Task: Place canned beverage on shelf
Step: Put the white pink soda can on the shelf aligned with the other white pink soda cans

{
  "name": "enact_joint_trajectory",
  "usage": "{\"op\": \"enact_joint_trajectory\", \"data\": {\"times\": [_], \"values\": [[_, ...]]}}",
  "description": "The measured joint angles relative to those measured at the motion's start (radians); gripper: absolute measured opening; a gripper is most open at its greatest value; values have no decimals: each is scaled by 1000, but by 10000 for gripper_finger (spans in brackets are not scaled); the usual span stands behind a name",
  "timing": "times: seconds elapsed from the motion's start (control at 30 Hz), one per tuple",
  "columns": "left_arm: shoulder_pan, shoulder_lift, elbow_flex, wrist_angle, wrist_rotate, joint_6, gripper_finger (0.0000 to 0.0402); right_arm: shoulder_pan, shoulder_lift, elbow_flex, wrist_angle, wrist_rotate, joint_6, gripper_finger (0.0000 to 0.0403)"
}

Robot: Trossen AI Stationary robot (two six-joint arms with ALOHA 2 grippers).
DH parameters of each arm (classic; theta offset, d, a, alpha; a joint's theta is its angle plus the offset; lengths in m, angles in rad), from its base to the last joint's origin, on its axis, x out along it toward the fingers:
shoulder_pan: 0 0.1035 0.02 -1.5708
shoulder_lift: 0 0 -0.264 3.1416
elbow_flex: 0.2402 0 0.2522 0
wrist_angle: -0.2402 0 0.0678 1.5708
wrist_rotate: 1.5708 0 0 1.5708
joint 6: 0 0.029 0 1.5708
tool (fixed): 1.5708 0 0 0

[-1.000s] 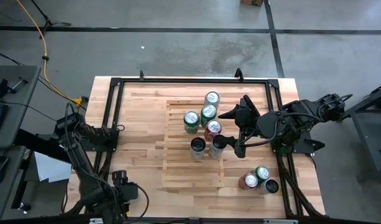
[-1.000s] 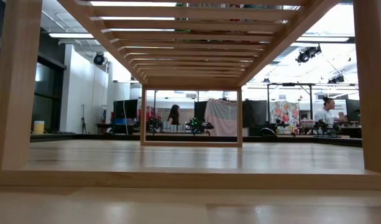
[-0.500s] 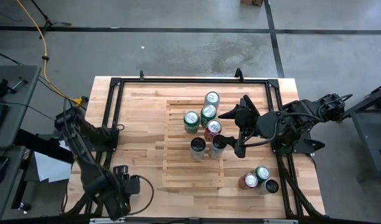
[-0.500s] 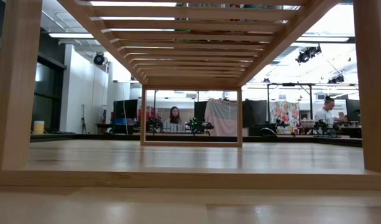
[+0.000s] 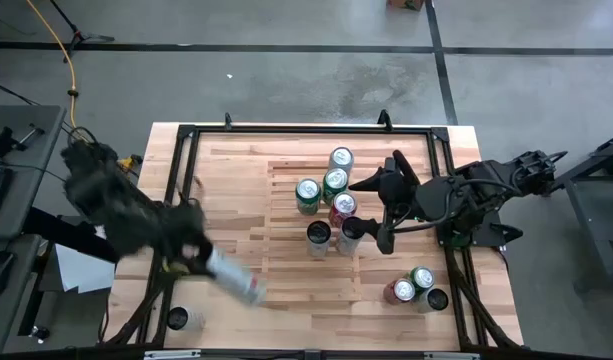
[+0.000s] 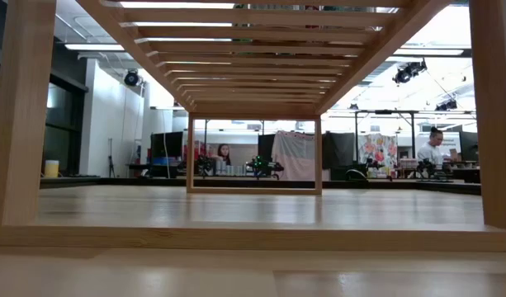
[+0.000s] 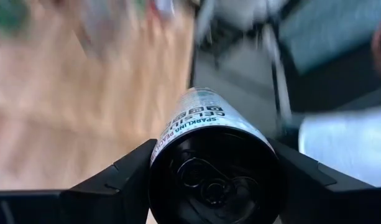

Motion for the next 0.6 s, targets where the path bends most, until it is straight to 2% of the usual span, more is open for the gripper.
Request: {"op": "enact_joint_trajectory", "data": {"times": [0.13, 0.27, 0.4, 0.6], "values": [[47, -28, 83, 14, -238, 158, 238, 0, 3, 0, 106, -60, -23, 342], [107, -29, 123, 46, -390, 269, 238, 0, 12, 0, 210, -93, -74, 342], [178, -20, 123, 116, -456, 270, 238, -2, 24, 0, 277, -69, -118, 342], [257, 12, 123, 203, -453, 232, 238, -7, 54, 0, 324, 98, -246, 342]]}}
